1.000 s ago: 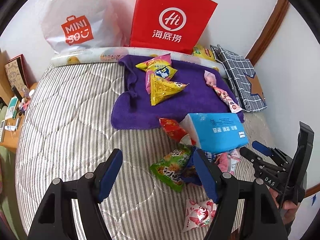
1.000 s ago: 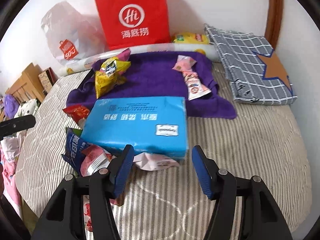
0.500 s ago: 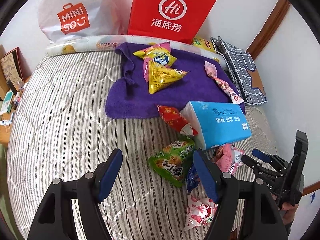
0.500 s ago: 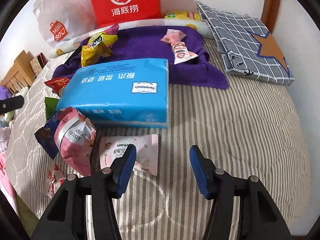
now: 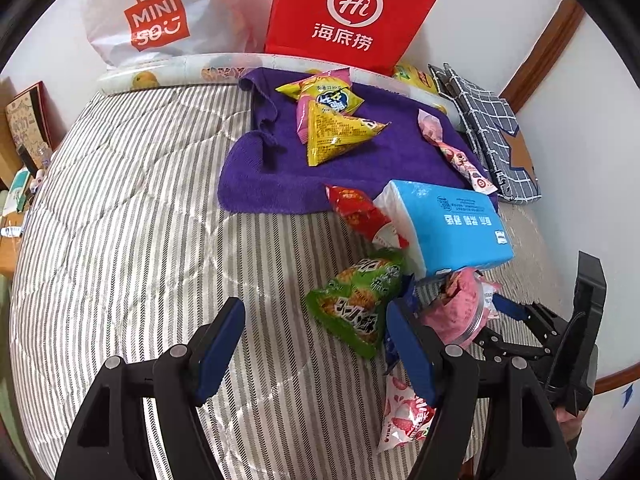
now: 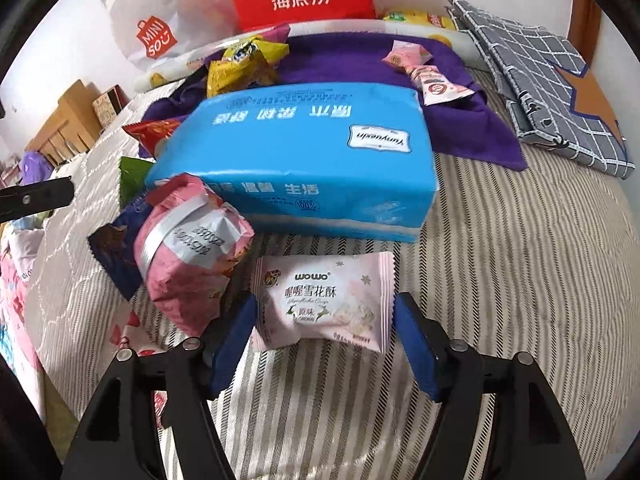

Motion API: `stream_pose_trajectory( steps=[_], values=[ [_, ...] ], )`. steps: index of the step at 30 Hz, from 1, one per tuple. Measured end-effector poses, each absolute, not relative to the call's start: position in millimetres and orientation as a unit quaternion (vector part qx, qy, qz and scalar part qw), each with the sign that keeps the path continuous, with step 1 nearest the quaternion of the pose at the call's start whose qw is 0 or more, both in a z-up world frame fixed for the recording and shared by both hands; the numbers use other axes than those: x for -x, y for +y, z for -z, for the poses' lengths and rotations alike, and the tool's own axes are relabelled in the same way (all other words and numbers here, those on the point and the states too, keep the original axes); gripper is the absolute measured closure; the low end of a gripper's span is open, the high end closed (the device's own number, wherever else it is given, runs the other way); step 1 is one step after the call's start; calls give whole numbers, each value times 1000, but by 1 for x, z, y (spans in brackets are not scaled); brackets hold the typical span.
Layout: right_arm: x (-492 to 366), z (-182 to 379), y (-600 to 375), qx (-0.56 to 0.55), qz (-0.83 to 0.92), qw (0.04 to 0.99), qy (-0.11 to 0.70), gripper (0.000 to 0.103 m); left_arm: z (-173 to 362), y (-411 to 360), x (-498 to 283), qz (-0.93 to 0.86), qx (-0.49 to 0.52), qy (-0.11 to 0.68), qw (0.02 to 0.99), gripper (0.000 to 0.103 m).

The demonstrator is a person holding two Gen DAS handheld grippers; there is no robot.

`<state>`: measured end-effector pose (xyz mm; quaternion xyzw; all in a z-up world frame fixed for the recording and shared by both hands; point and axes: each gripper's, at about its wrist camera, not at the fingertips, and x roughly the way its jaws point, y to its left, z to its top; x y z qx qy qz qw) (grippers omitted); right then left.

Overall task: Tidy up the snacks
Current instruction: 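Grasp the white-pink wowo snack packet with the right gripper while the left approaches the dark blue packet, then grasp the dark blue snack packet with the left gripper and lift it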

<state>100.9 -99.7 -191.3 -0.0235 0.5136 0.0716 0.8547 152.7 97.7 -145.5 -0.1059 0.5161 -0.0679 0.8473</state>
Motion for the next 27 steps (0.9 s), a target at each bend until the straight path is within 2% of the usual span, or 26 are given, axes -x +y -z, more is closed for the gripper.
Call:
stream_pose_trajectory(
  steps=[6,9,11,14,27],
  values=[
    [-102,196,-92,54,-64,861,501,28,149,98,-148,65,104,518,846,31],
    [-97,195,-91,59,-70,866,492,37,152,96,-145,67,103,518,846,31],
    [-94,194,-91,61,-75,867,488,46,154,94,-143,69,103,519,846,31],
    [-90,191,-95,58,-78,868,486,51,155,90,-141,76,103,518,846,31],
    [-70,180,-131,23,-44,878,476,52,159,57,-142,114,87,516,844,33]
  ],
)
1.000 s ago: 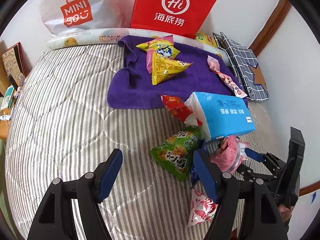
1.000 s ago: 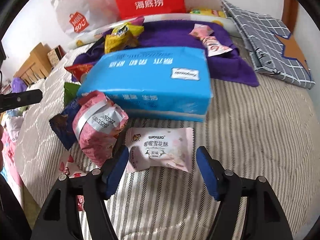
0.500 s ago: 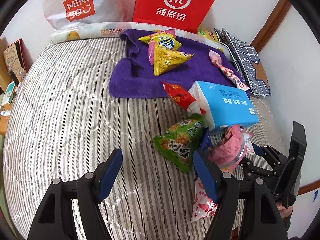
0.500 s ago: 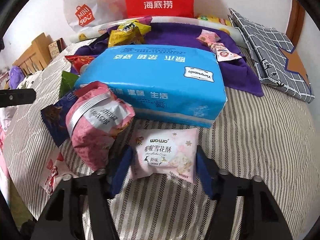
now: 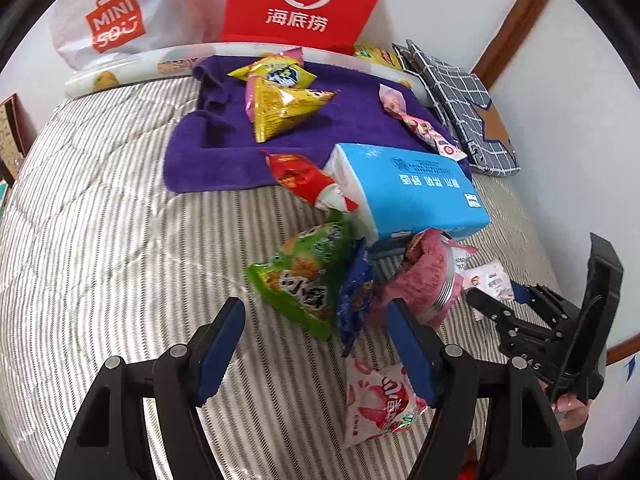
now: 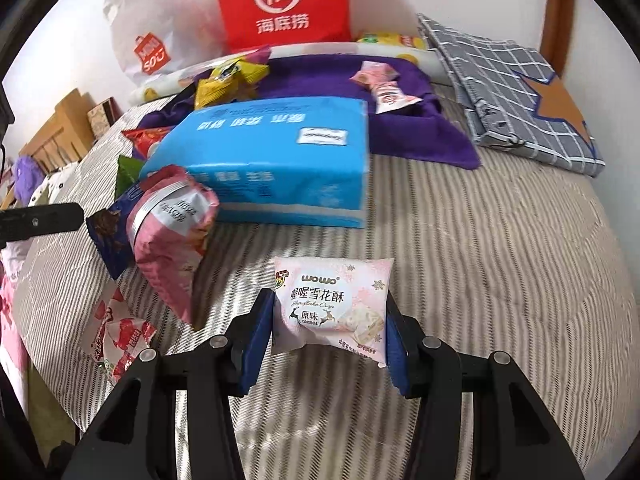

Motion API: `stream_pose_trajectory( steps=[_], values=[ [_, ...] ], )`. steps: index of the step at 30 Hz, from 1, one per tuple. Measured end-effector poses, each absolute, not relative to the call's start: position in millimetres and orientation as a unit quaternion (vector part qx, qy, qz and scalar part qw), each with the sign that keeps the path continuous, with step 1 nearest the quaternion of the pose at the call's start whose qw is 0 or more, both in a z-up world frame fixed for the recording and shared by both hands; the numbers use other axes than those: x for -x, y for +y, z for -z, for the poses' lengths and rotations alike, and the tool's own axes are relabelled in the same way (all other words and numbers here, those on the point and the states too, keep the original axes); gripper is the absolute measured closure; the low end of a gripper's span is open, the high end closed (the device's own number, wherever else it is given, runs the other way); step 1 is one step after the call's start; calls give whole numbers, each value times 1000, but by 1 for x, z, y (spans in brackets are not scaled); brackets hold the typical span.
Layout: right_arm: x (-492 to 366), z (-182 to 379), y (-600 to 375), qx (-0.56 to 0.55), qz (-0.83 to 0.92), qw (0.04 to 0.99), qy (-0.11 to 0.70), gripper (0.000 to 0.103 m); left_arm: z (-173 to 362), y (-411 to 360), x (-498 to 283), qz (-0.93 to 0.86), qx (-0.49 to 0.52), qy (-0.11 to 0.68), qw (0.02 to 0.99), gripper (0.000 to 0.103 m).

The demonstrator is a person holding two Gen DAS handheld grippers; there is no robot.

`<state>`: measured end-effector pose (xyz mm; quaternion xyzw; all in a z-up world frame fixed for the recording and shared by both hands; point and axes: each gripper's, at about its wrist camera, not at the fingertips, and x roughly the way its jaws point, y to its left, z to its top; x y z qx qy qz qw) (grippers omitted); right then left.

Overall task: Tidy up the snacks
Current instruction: 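Grasp the dark blue snack packet with the left gripper and lift it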

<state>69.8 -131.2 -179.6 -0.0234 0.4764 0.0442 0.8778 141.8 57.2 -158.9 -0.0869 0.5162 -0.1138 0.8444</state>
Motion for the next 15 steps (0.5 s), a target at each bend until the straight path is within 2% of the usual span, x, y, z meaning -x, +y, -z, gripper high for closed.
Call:
stream_pose_trajectory(
  steps=[4,8,11,13,15],
  values=[
    [-65,177,-143,16,-32,881,473,52,163,46,-147,122,79,519,842,35],
    [-63,176,-153,8,-21,881,472,52,167,35,-152,134,70,526,837,46],
    [-61,177,-158,3,-14,881,473,52,170,28,-155,142,63,529,834,58],
    [-60,177,-162,-1,-9,881,473,52,172,24,-157,150,63,531,831,72],
    [-59,178,-166,-4,-4,881,473,52,173,22,-159,153,64,533,830,73]
  ],
)
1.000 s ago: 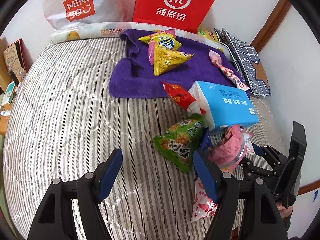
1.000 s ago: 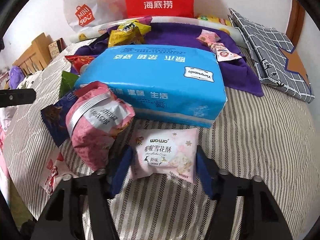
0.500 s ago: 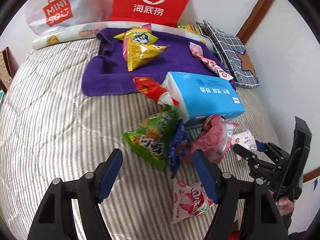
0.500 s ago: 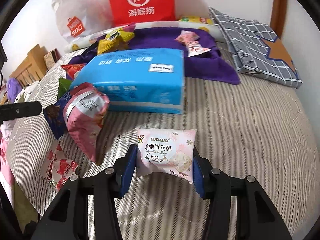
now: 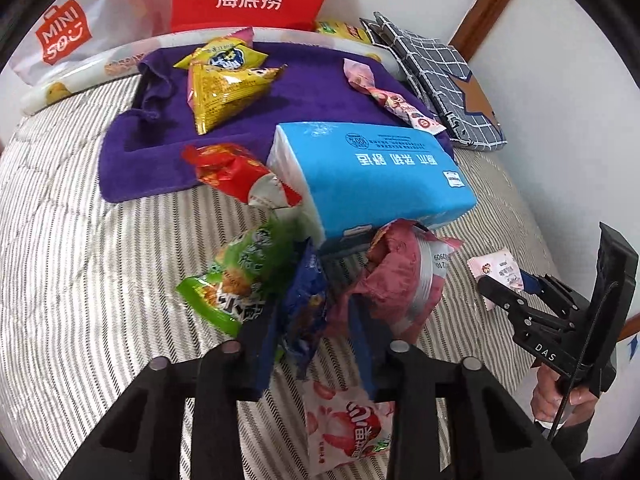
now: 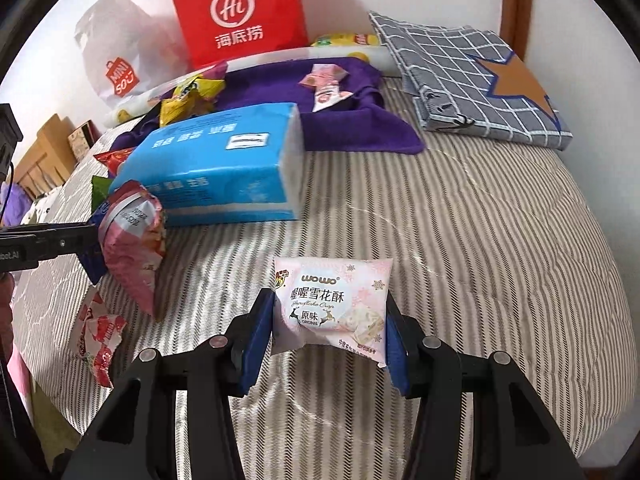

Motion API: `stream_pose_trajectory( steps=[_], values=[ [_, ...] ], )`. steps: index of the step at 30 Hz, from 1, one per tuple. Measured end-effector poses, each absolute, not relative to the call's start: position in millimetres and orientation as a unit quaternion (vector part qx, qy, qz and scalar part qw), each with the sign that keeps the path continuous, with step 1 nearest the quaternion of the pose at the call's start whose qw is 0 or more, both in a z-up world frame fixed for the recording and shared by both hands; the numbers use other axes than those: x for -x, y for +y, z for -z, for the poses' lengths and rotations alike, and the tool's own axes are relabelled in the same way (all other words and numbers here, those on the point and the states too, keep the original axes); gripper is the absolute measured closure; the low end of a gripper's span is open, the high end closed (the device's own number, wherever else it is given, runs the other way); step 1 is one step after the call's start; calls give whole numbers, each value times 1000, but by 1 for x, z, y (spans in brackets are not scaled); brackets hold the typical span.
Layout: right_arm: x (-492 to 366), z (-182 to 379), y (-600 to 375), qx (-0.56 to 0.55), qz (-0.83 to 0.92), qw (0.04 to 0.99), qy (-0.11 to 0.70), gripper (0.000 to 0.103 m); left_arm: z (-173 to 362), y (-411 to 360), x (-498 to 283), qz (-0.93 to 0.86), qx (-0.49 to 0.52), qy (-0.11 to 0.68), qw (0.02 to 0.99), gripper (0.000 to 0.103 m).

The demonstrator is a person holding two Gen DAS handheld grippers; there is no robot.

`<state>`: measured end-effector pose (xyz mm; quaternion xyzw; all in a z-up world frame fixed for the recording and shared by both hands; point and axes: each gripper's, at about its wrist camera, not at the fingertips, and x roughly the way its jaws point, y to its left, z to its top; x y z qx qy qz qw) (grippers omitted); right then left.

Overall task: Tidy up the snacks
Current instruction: 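Grasp the dark blue snack packet with the left gripper and lift it, then carry the dark blue packet and wowo packet onto the purple towel with both grippers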

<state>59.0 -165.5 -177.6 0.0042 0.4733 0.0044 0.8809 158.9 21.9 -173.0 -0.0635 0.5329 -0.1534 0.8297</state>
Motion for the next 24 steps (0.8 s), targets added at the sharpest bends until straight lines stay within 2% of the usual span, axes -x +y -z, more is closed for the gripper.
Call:
stream_pose_trajectory(
  steps=[7,8,9,11,24],
  values=[
    [-58,180,-170,-8,2,879,476,52,175,19,-163,158,68,533,828,73],
    [-59,180,-169,-8,1,879,477,52,175,18,-163,157,66,533,829,75],
    [-59,180,-169,-7,1,879,476,52,176,18,-164,158,66,535,827,83],
    [-59,179,-168,-7,0,880,475,52,177,17,-165,157,67,540,824,86],
    [-54,164,-160,-4,3,884,467,52,155,35,-141,154,79,515,839,87]
  ],
)
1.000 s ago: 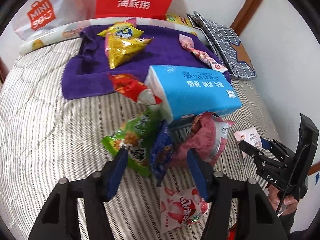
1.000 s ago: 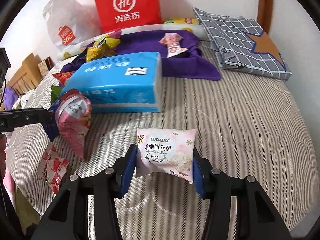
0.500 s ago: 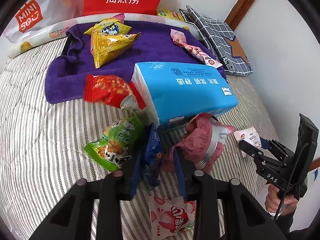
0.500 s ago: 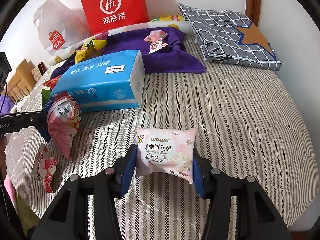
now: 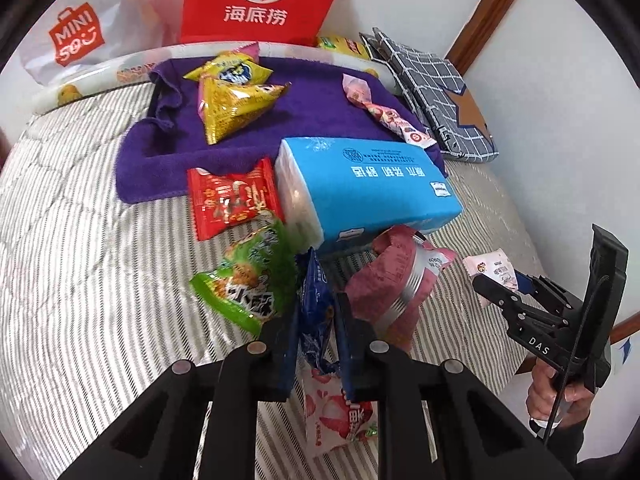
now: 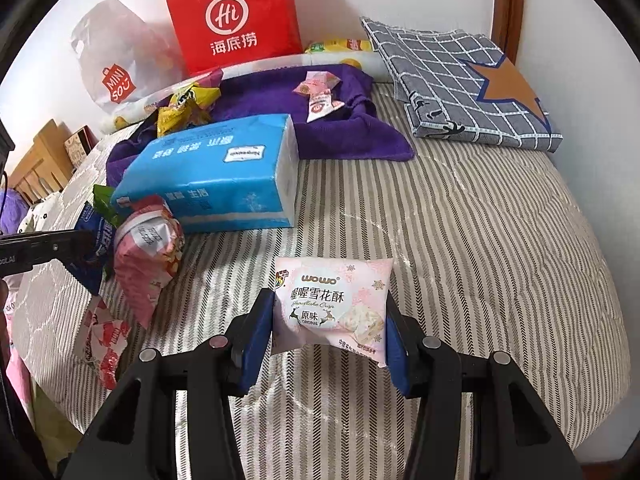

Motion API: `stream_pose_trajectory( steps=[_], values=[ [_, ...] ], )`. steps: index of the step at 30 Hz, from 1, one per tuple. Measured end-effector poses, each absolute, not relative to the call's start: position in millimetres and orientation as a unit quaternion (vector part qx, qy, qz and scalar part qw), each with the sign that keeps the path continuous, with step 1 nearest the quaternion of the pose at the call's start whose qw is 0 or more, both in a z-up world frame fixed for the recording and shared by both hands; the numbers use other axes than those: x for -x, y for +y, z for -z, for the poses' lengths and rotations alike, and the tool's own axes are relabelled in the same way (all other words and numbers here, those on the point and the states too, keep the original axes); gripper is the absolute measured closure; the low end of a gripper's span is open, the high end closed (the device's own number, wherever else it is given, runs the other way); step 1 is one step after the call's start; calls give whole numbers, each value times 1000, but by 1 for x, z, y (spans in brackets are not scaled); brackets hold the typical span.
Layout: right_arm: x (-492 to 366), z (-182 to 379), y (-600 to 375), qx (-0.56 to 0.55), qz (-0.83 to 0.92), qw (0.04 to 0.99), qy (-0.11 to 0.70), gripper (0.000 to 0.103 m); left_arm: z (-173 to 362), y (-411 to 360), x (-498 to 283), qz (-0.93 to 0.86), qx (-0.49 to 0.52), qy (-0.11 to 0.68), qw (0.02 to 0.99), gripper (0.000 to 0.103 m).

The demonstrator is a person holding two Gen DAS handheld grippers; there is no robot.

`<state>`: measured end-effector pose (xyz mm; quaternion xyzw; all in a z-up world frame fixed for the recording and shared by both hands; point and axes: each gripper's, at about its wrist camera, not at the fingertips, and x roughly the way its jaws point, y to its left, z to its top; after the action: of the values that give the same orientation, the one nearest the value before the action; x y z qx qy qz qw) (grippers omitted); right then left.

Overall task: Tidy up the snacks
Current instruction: 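Carry the dark blue packet and wowo packet onto the purple towel with both grippers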

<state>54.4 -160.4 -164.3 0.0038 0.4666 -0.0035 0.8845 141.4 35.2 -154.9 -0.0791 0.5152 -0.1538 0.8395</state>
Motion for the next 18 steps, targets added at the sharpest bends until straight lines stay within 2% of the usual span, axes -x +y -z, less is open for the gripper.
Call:
stream_pose_trajectory(
  steps=[18],
  values=[
    [-44,113,-142,-3,-12,906,424,52,117,27,-119,159,78,485,857,87]
  ],
)
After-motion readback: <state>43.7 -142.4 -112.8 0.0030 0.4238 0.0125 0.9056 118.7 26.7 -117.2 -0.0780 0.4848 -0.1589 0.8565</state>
